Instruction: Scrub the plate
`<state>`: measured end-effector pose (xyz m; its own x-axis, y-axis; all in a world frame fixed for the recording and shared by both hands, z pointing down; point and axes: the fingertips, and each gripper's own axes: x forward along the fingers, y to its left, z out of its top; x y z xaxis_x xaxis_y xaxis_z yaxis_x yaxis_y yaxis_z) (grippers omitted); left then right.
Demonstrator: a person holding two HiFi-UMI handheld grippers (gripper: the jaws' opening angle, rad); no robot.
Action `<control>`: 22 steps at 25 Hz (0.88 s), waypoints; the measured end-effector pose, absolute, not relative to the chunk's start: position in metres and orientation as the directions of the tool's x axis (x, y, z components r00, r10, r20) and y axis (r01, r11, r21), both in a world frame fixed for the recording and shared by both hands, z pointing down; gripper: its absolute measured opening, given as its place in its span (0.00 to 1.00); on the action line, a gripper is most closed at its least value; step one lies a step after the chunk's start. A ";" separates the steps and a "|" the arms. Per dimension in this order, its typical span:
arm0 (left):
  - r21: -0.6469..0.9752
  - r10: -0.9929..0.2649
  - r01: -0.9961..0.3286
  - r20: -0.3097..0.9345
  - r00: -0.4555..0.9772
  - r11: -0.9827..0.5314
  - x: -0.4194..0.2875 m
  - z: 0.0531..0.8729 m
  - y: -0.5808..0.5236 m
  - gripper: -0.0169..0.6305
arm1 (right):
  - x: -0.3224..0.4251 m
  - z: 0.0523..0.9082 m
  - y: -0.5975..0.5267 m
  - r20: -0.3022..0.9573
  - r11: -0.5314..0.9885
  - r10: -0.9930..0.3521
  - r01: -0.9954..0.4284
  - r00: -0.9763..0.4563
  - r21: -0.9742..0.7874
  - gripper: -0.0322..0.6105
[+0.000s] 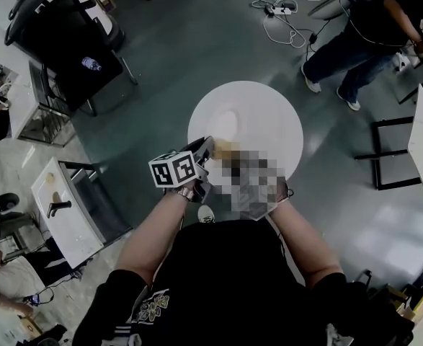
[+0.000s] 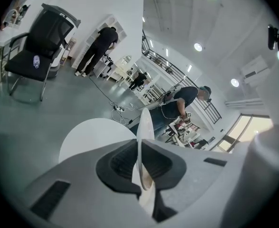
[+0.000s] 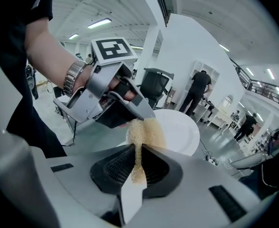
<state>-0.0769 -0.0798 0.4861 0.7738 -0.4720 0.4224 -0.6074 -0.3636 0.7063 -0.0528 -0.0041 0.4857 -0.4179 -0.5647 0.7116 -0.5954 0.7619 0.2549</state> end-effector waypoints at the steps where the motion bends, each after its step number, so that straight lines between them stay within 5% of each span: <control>1: 0.700 -0.463 -0.608 0.426 0.777 -0.376 -0.076 0.487 -0.077 0.06 | -0.049 0.485 -0.007 0.711 0.756 -0.569 -0.602 -0.412 0.256 0.13; 11: 0.641 -0.346 -0.589 0.477 0.808 -0.491 -0.061 0.496 -0.046 0.07 | 0.011 0.481 -0.058 0.681 0.631 -0.655 -0.733 -0.327 0.254 0.13; 22: 0.696 -0.417 -0.657 0.525 0.742 -0.292 -0.075 0.544 -0.059 0.06 | 0.117 0.532 -0.081 0.735 0.436 -0.658 -0.880 -0.167 0.191 0.13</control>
<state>-0.0754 -0.0594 0.5442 0.7418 -0.4168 0.5254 -0.6566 -0.2919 0.6955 0.1166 -0.0813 0.5319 -0.1668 -0.6576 0.7347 -0.8795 0.4360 0.1906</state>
